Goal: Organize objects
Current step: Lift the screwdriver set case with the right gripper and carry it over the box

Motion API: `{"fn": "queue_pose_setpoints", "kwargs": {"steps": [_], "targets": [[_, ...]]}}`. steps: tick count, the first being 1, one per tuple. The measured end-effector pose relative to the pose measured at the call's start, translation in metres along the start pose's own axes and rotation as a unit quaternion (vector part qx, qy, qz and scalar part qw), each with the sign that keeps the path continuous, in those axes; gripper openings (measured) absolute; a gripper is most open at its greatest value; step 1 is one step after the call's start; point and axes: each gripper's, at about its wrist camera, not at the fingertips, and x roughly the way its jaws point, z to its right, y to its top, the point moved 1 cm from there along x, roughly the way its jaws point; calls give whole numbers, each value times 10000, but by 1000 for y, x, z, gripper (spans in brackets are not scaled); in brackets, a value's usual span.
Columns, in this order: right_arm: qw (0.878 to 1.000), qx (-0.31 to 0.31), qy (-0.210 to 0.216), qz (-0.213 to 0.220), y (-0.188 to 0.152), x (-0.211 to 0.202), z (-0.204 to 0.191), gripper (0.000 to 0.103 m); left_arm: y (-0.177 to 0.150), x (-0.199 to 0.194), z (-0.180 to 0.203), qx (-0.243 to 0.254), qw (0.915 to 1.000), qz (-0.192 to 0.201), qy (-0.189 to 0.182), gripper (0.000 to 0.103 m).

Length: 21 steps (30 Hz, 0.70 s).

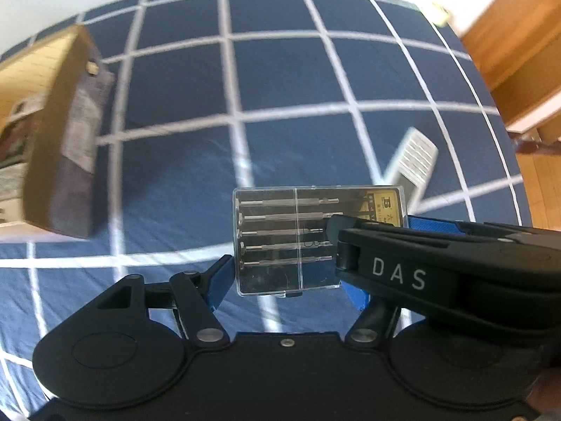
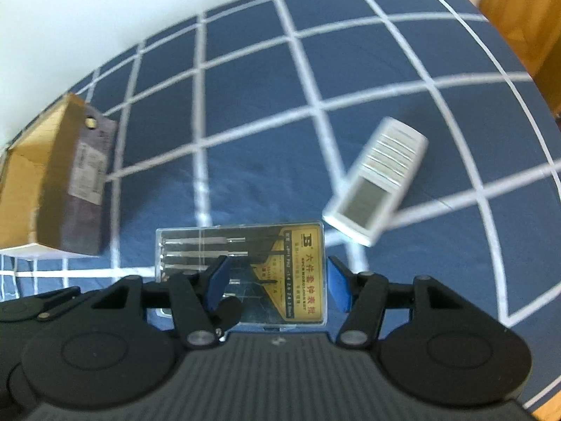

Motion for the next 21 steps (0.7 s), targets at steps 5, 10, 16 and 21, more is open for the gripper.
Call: {"fn": "queue_pose_setpoints", "kwargs": {"steps": [5, 10, 16, 21], "targets": [[9996, -248, 108, 97, 19, -4, -57, 60, 17, -25, -46, -146, 9997, 165, 84, 65], [9987, -445, 192, 160, 35, -5, -113, 60, 31, -45, -93, -277, 9991, 284, 143, 65], [9975, -629, 237, 220, 48, -2, -177, 60, 45, -66, -148, -353, 9985, 387, 167, 65], [9970, -667, 298, 263, 53, 4, -224, 60, 52, -78, -191, -344, 9983, 425, 190, 65]]}}
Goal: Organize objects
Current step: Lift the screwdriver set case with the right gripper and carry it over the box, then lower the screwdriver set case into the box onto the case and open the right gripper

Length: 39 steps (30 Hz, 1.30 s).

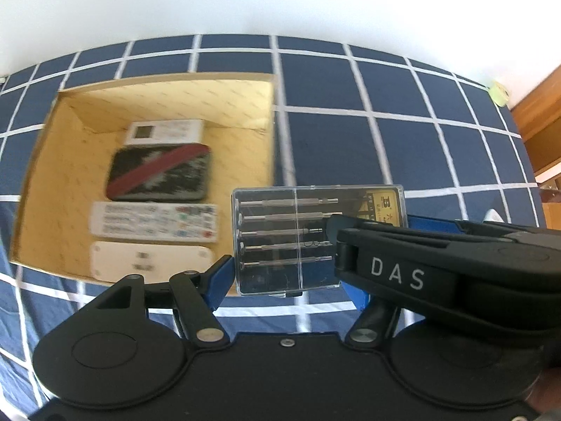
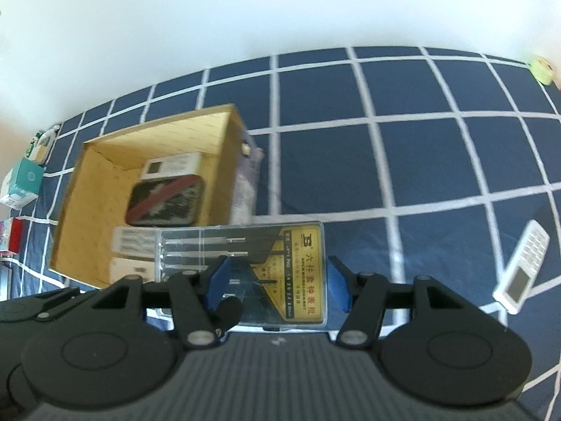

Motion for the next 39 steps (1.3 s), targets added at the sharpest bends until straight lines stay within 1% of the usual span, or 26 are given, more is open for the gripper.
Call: {"fn": "queue_pose_setpoints", "kwargs": {"steps": [5, 10, 18, 22, 28, 34, 39], "targets": [[10000, -65, 27, 18, 8, 12, -47, 60, 8, -4, -47, -16, 10000, 30, -18, 65], [9999, -80, 35, 51, 16, 26, -88, 60, 19, -5, -86, 50, 10000, 23, -40, 65], [10000, -22, -10, 9, 34, 52, -131, 60, 47, 6, -131, 118, 9998, -60, -117, 65], [9999, -50, -63, -66, 50, 70, -144, 60, 64, 20, -147, 77, 9997, -133, -173, 65], [9995, -94, -102, -286, 76, 107, -153, 60, 90, 52, -166, 36, 9993, -330, -198, 65], [9987, -1, -96, -505, 95, 147, -151, 60, 110, 89, -176, 60, 9982, -558, -207, 65], [9977, 50, -113, -669, 104, 176, -146, 60, 119, 114, -181, 43, 9973, -709, -209, 65]]}}
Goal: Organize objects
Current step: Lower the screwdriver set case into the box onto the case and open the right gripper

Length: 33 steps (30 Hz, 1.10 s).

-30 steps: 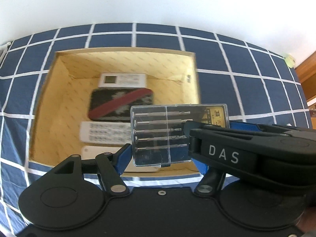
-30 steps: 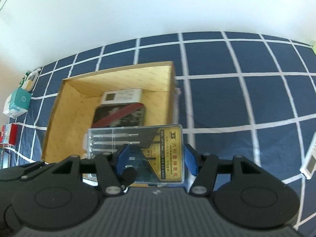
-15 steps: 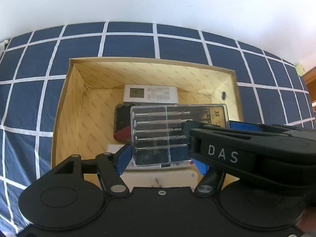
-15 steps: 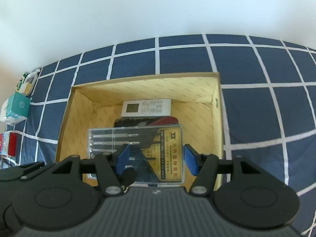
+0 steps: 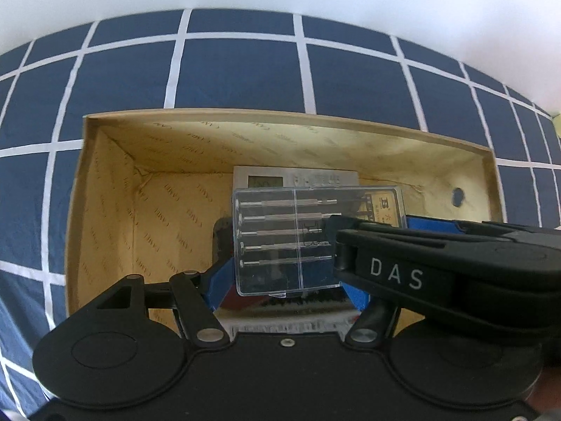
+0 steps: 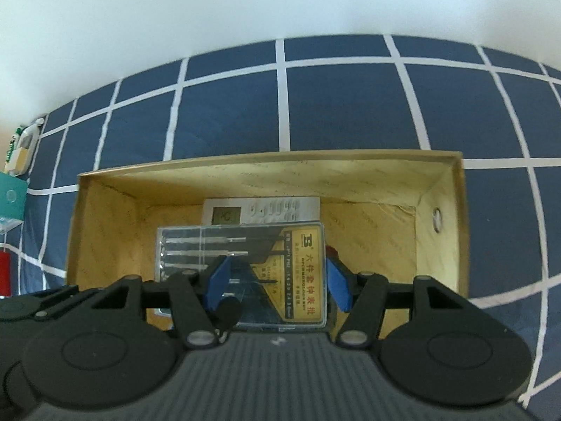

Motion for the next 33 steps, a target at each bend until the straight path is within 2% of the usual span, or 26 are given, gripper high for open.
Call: {"fn": "queue_pose_setpoints", "kwargs": {"steps": [15, 33], "targets": [[9998, 138, -23, -143, 22, 38, 4, 60, 27, 32, -6, 146, 9998, -138, -28, 65], [9993, 276, 20, -232, 26, 54, 7, 60, 30, 42, -13, 119, 9997, -186, -41, 64]]}}
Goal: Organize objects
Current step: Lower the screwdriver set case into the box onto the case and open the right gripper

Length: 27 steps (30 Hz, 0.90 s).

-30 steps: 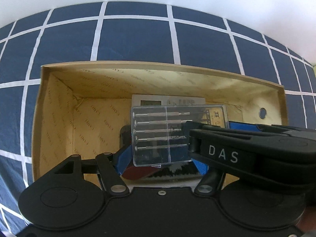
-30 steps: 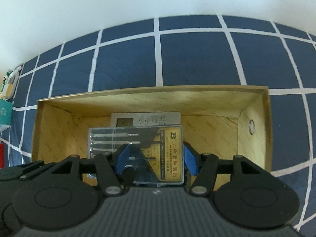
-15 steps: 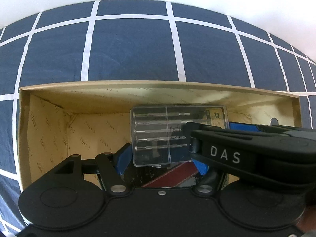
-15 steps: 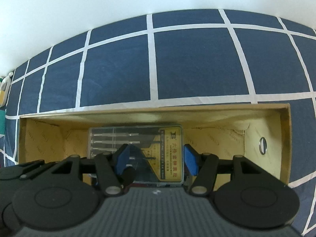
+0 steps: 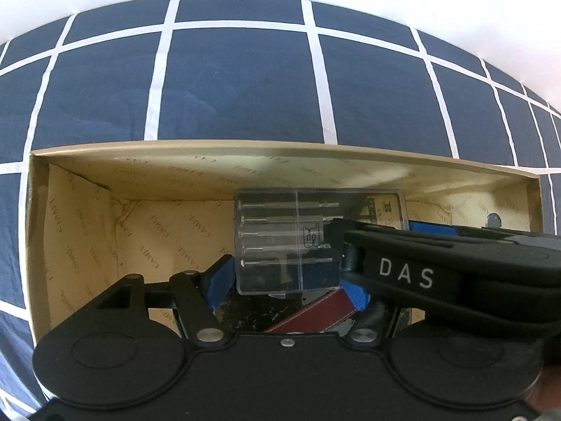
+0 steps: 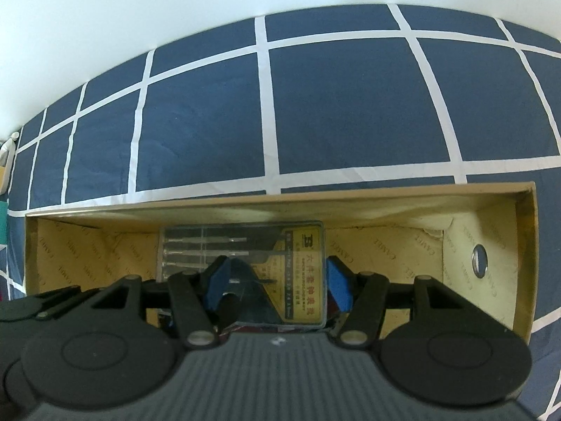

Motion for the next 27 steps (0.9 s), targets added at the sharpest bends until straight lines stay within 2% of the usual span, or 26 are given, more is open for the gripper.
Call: {"fn": "queue_pose_setpoints", "kwargs": {"steps": [11, 17, 21, 23, 27], "targets": [[9999, -87, -34, 102, -10, -13, -3, 61, -14, -19, -2, -29, 9999, 86, 51, 66], [9994, -223, -4, 272, -21, -37, -12, 62, -27, -42, -1, -63, 9997, 236, 85, 67], [9987, -332, 8, 393, -28, -54, -15, 63, -39, -58, 0, -82, 9994, 331, 114, 71], [9982, -422, 10, 429, -33, -63, -16, 65, -45, -66, 1, -113, 9992, 363, 116, 72], [9971, -512, 40, 563, -42, -83, -14, 76, -59, -84, 5, -104, 9986, 493, 188, 76]]}}
